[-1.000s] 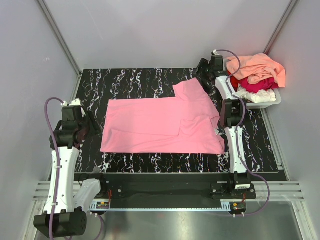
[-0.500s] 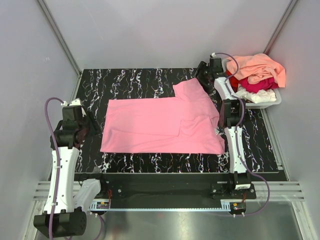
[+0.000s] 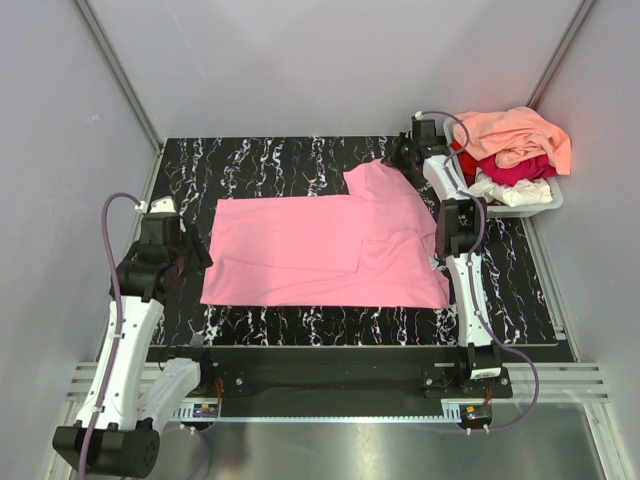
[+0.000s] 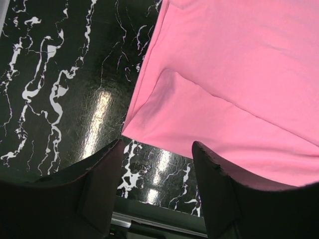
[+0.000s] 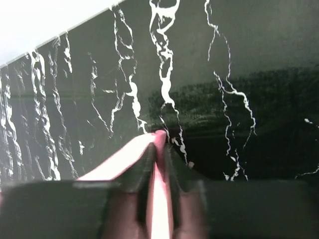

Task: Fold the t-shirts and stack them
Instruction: Fold the tshirt

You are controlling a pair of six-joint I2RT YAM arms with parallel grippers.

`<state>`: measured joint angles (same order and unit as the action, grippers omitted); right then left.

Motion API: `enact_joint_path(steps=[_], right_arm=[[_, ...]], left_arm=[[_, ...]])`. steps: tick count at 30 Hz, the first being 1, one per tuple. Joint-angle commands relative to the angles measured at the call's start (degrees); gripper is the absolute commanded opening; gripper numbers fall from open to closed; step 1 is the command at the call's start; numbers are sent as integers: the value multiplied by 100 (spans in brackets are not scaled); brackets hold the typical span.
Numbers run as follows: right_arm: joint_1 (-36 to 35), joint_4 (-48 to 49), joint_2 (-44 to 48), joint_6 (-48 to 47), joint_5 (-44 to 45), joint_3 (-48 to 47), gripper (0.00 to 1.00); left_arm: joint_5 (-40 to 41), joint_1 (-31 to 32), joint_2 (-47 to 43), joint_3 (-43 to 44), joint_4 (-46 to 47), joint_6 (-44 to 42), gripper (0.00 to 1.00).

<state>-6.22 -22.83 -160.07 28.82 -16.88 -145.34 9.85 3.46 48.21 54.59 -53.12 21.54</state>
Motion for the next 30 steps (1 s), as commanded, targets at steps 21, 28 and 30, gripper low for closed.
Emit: enact_joint_path(steps=[21, 28, 30], right_arm=[[-819, 226, 3569, -360, 229, 3185, 0], [-977, 780, 5273, -43, 89, 5470, 0], [-1013, 833, 5494, -52, 89, 5918, 0]], left_arm=[[-650, -548, 4168, 2098, 2060, 658, 49], [-642, -619, 6039, 3311, 2105, 650, 45], [-686, -645, 6384, 3724, 2025, 641, 44]])
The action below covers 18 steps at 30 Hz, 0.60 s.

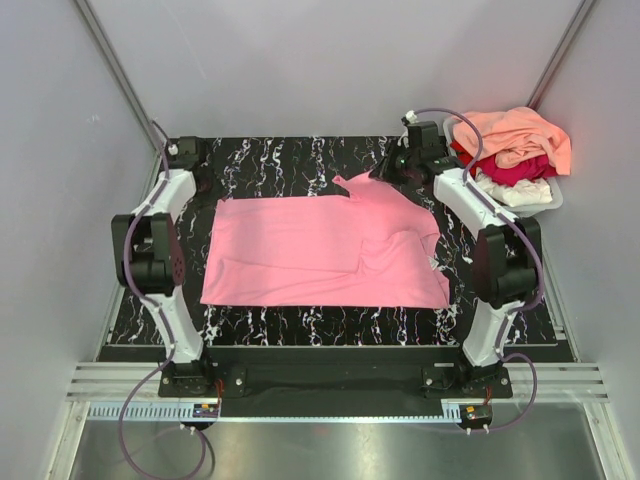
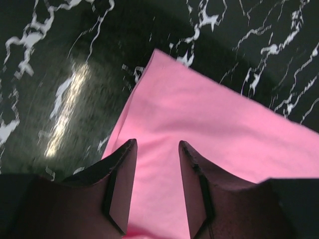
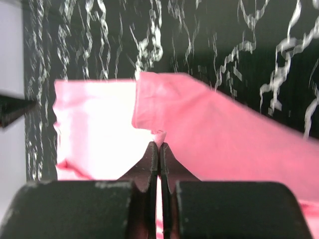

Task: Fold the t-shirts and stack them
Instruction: Fold the tshirt

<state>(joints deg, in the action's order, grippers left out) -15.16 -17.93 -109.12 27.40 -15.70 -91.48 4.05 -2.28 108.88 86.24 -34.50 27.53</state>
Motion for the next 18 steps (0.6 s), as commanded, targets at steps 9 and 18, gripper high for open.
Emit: enact_joint_path(steps=[9, 18], right_arm=[[-128, 177, 726, -173, -3, 887, 0], [-136, 238, 638, -147, -21, 939, 0]], left_arm=[[-89, -219, 1688, 1747, 22, -72, 44], [-185, -343, 2260, 2257, -92, -187, 45]])
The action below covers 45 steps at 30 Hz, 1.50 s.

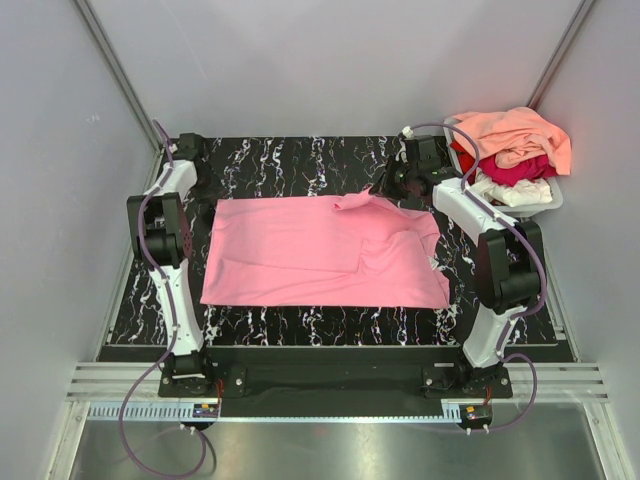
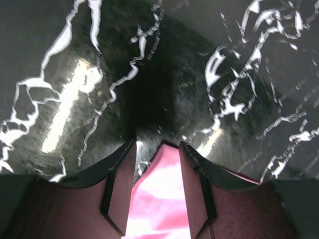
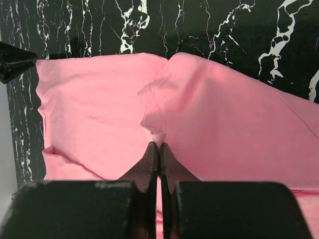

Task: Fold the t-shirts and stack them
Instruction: Fold the tshirt

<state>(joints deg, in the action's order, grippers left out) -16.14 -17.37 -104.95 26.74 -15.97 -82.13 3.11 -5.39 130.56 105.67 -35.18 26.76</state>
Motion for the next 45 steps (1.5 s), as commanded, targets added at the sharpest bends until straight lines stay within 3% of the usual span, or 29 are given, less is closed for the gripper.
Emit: enact_joint_path(steps=[1, 7, 12, 19, 22, 25, 33, 45], right_arm=[[-30, 190, 211, -90, 32, -5, 0], [-38, 181, 185, -99, 120, 12, 0], [-29, 163, 203, -143, 225, 65, 0], [-29, 198, 211, -143, 287, 118, 0], [-21, 225, 168, -134, 287, 127, 0], [-29, 173, 106, -204, 401, 39, 0], [269, -109, 447, -327, 656, -260, 0], [296, -364, 1388, -486, 1007, 452, 0]], left_arm=[[-127, -33, 83, 236, 19, -101, 45], [-434, -33, -276, -589, 564, 153, 47], [-662, -41, -286, -793, 723, 338, 48], [-751, -33, -461, -1101, 907, 461, 41], [-812, -33, -453, -1110, 943, 426, 16], [-909, -33, -426, -952, 838, 391, 0], [-1076, -33, -997, -881, 793, 145, 0], [-1287, -50, -1656, -1294, 863, -171, 0]])
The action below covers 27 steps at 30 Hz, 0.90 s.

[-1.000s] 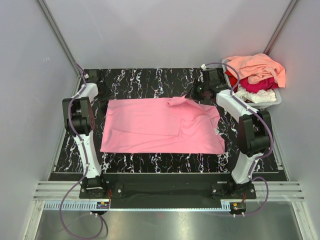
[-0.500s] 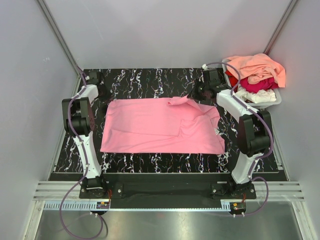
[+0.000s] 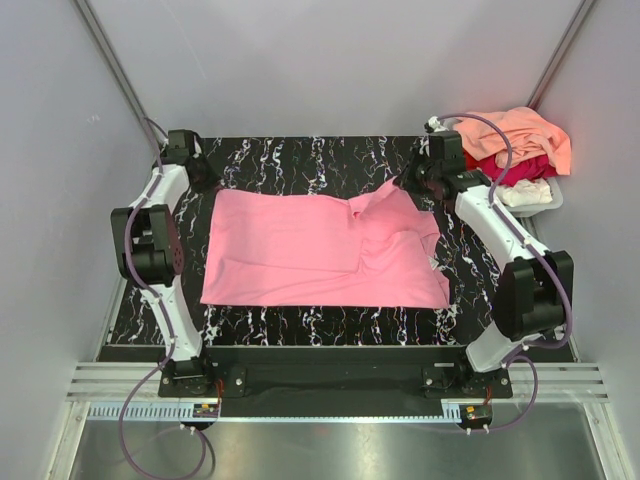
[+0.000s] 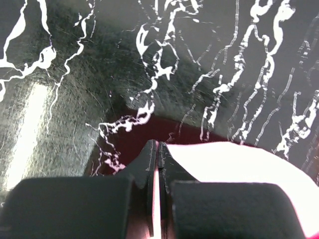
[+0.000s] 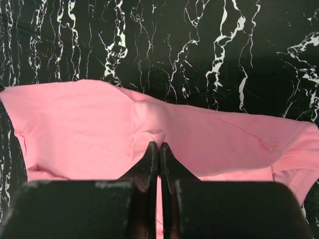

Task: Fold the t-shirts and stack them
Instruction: Fold the tshirt

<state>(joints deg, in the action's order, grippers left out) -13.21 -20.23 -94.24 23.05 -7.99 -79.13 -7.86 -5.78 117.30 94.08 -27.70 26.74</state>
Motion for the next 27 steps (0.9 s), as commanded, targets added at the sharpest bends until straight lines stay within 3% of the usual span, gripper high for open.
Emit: enact_joint_path(steps=[1, 15, 27], right_arm=[[12, -86, 370, -116, 236, 187, 0], [47, -455, 1337, 112, 1238, 925, 0], [47, -737, 2093, 209, 1159, 1550, 0]], left_arm=[[-216, -11, -365, -171, 125, -195, 0], [-400, -125, -857, -1014, 397, -459, 0], [-454, -222, -1323, -1602, 643, -670, 0]])
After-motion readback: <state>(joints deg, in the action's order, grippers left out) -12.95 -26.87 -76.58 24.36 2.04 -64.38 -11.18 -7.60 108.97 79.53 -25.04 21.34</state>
